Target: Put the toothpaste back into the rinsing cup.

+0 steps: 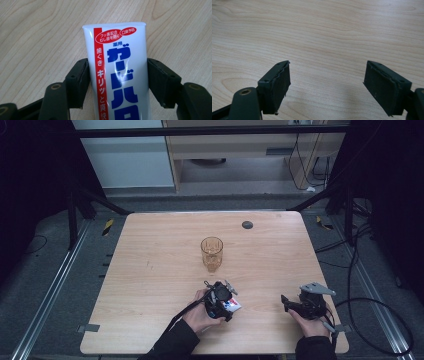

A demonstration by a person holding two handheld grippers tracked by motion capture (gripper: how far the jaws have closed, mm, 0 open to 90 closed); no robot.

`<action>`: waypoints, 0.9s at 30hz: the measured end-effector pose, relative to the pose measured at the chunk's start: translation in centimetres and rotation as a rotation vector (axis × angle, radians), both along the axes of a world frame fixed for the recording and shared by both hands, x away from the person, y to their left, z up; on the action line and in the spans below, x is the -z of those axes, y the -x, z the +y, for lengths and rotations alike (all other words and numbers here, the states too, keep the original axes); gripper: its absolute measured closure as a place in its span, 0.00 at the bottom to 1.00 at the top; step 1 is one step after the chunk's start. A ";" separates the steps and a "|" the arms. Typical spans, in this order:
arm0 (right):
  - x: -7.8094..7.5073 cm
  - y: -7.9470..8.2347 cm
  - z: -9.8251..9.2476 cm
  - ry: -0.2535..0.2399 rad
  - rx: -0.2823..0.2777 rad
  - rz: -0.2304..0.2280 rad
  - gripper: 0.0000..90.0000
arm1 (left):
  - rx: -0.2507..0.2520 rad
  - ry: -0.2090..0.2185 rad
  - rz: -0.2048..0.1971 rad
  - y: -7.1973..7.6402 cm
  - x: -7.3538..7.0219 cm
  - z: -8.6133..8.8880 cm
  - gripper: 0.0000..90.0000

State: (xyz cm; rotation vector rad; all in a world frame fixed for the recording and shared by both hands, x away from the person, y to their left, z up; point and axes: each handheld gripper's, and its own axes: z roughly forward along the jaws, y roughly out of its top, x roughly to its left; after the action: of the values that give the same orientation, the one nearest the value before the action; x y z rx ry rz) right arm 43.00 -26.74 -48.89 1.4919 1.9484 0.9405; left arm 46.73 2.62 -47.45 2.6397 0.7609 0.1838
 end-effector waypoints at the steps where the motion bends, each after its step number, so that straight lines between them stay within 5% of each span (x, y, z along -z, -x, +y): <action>1: 0.0 0.0 0.0 -0.001 -0.001 0.001 0.23 | 0.001 0.000 0.002 0.0 0.0 0.0 0.42; 20: 0.0 0.0 -0.2 -0.006 0.001 0.007 0.23 | 0.038 0.068 0.020 0.8 -1.9 1.5 0.78; 27: 0.0 0.0 -0.2 -0.007 0.003 0.008 0.24 | 0.023 0.140 -0.045 1.4 -4.1 3.0 0.80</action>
State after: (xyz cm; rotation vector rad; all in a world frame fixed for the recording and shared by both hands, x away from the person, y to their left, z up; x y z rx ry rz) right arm 42.97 -26.94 -48.87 1.5045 1.9502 0.9419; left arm 45.36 5.60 -43.35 2.5021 0.7025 0.1767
